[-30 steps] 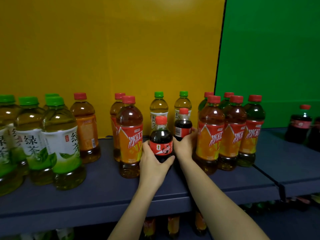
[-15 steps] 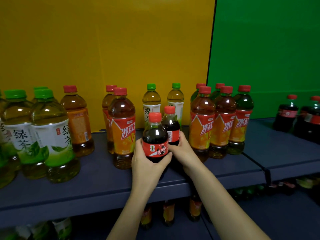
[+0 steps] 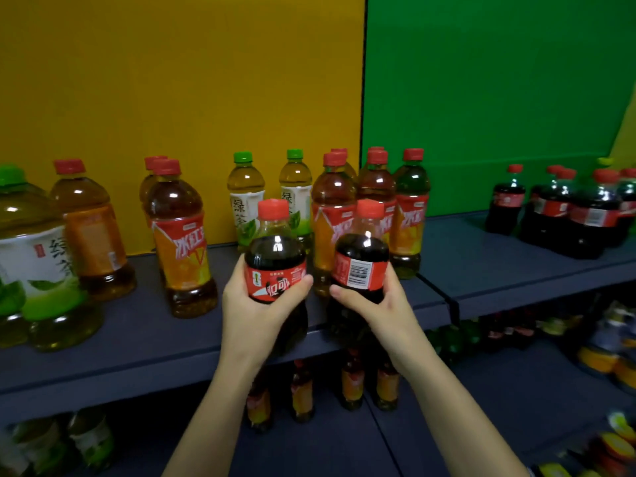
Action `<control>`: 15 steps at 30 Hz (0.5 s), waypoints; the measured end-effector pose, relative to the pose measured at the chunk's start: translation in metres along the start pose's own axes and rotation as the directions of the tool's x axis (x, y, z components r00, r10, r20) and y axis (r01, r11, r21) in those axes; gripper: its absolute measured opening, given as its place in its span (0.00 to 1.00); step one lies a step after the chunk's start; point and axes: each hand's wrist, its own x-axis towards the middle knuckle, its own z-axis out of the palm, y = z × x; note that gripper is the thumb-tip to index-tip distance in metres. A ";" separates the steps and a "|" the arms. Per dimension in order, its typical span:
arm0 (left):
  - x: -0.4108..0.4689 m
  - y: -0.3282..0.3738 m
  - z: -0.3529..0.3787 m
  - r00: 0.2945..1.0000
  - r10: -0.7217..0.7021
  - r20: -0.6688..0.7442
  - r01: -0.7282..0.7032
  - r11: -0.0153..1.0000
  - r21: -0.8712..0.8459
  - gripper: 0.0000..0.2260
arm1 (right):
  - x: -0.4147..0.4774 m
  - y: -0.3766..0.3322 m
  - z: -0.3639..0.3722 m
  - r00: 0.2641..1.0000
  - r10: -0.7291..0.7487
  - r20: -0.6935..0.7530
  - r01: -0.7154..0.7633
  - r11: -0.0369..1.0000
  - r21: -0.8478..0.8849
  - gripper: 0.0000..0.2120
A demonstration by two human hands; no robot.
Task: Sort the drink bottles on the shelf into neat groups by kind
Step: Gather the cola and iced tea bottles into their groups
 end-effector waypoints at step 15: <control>-0.057 0.021 0.229 0.994 -0.067 0.091 0.084 0.976 -0.199 0.17 | -0.061 -0.028 -0.293 0.907 -0.088 -0.412 0.034 0.990 -0.138 0.21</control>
